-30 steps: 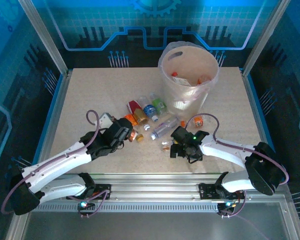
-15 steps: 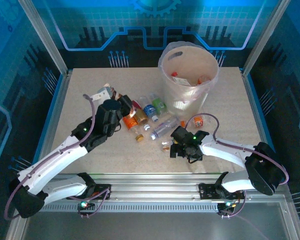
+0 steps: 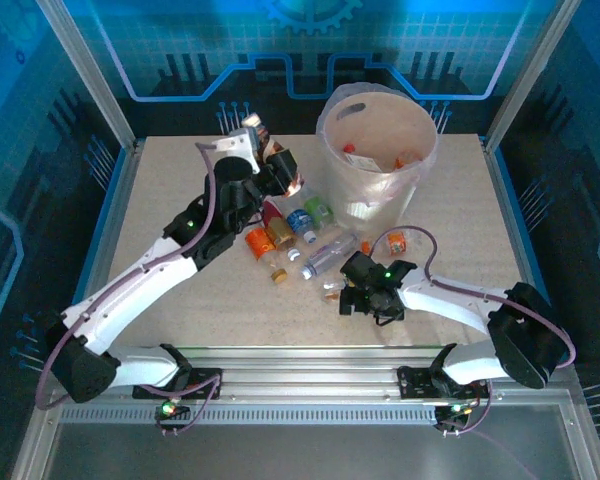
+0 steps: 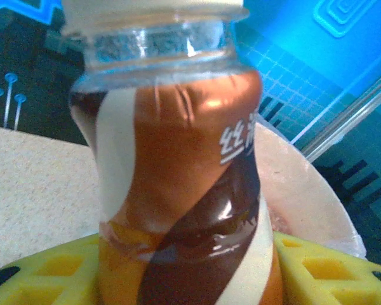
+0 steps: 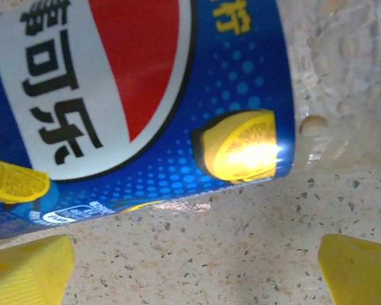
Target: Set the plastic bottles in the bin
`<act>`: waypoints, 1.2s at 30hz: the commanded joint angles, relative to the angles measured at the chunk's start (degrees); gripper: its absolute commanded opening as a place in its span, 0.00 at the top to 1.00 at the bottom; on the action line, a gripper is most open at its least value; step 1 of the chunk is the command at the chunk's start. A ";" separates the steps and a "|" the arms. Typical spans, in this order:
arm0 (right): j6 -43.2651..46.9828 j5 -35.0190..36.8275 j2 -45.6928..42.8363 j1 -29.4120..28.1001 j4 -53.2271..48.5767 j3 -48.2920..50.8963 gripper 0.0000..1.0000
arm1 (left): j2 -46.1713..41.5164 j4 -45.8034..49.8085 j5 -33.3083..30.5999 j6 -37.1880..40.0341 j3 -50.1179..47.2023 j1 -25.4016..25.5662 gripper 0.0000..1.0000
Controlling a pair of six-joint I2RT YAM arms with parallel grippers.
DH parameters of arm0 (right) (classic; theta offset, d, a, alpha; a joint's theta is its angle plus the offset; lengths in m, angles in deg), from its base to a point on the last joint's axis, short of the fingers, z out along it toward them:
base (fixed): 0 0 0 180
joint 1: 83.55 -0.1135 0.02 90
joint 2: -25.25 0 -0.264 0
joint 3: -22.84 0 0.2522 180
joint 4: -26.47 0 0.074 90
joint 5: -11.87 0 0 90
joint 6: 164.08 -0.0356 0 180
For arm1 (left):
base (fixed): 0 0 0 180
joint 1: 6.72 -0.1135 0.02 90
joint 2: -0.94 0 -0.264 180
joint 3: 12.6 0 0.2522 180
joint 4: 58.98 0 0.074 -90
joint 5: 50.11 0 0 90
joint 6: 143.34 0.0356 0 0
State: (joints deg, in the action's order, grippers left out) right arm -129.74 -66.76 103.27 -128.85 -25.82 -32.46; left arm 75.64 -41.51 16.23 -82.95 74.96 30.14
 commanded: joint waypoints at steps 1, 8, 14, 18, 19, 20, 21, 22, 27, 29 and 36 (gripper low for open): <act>-0.21 0.31 0.27 0.58 -1.23 -1.61 0.00 | 2.49 -4.21 4.10 4.55 4.82 -1.32 0.61; -0.32 0.93 -0.89 0.51 -1.13 -1.18 0.00 | 10.32 -8.24 12.28 8.62 13.67 -1.70 0.62; -0.61 0.85 -0.45 0.40 -1.03 -1.09 0.00 | 19.55 -11.01 18.61 10.85 22.71 -1.62 0.62; -1.01 0.88 -0.47 0.40 -0.85 -0.68 0.00 | 27.74 -10.12 21.93 12.05 32.12 -1.62 0.62; -1.03 0.93 -0.48 0.42 -0.90 -0.65 0.00 | 29.71 -10.12 22.80 12.37 34.09 -1.68 0.62; -1.03 1.02 -0.45 0.39 -0.96 -0.70 0.00 | 31.87 -10.13 23.54 12.71 36.31 -1.63 0.62; -1.03 1.24 -0.35 0.45 -0.95 -0.68 0.00 | 34.05 -9.93 24.37 13.10 38.86 -1.65 0.62; -1.14 1.27 -0.32 0.47 -0.94 -0.67 0.00 | 36.02 -9.55 25.10 13.53 40.72 -1.63 0.63; -1.56 1.64 0.45 0.35 -1.55 -0.82 0.00 | 45.27 -6.37 27.92 15.13 51.51 -1.49 0.62; -1.77 1.80 0.33 0.38 -1.73 -0.76 0.00 | 48.33 -5.07 28.16 16.89 54.92 -1.22 0.62; -2.17 2.16 0.53 0.21 -2.60 -1.17 0.00 | 55.10 -0.54 27.88 22.85 62.15 -0.13 0.62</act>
State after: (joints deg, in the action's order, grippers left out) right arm -130.70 -66.15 103.29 -128.85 -26.47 -32.76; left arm 129.45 -43.87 42.76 -64.63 133.82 29.29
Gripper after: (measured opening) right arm 0.998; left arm 0.527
